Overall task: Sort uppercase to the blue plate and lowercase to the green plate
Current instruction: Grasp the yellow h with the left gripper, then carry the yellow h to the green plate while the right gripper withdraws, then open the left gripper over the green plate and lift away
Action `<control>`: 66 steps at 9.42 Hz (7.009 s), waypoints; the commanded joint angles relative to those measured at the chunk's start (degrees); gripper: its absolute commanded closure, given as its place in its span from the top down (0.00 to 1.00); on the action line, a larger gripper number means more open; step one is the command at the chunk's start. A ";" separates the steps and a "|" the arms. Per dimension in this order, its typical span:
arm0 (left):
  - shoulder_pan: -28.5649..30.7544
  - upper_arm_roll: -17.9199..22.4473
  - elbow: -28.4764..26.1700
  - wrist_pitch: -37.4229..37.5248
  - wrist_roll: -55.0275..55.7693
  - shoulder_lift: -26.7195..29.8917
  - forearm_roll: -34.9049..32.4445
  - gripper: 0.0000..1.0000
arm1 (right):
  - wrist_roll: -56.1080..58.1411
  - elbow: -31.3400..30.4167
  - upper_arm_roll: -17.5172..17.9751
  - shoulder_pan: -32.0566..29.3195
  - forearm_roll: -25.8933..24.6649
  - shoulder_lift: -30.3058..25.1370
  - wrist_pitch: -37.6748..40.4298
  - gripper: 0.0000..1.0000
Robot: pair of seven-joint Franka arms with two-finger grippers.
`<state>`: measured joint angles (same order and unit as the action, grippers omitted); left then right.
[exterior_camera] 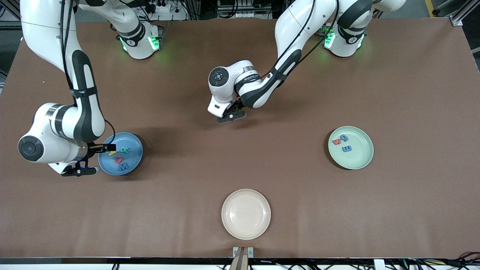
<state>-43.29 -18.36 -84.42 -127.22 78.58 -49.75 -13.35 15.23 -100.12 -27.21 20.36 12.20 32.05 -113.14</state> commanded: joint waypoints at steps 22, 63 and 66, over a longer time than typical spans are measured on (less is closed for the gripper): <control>0.31 -3.08 1.18 1.27 0.79 -0.96 -2.82 0.60 | -0.02 -0.86 0.23 -0.06 0.54 -1.03 0.20 1.00; 20.00 35.50 -37.84 -11.83 -94.58 26.72 8.42 1.00 | -12.50 4.31 25.99 -20.54 -13.87 -33.28 11.18 1.00; 21.05 35.68 -37.67 -11.04 -94.14 29.87 11.22 1.00 | -17.93 12.39 26.33 -19.40 -13.26 -32.84 18.03 1.00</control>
<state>-23.18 17.12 -120.46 -138.24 -14.22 -23.73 -4.43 1.09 -91.87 -1.37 0.31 -0.46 -1.53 -98.16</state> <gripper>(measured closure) 0.044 0.000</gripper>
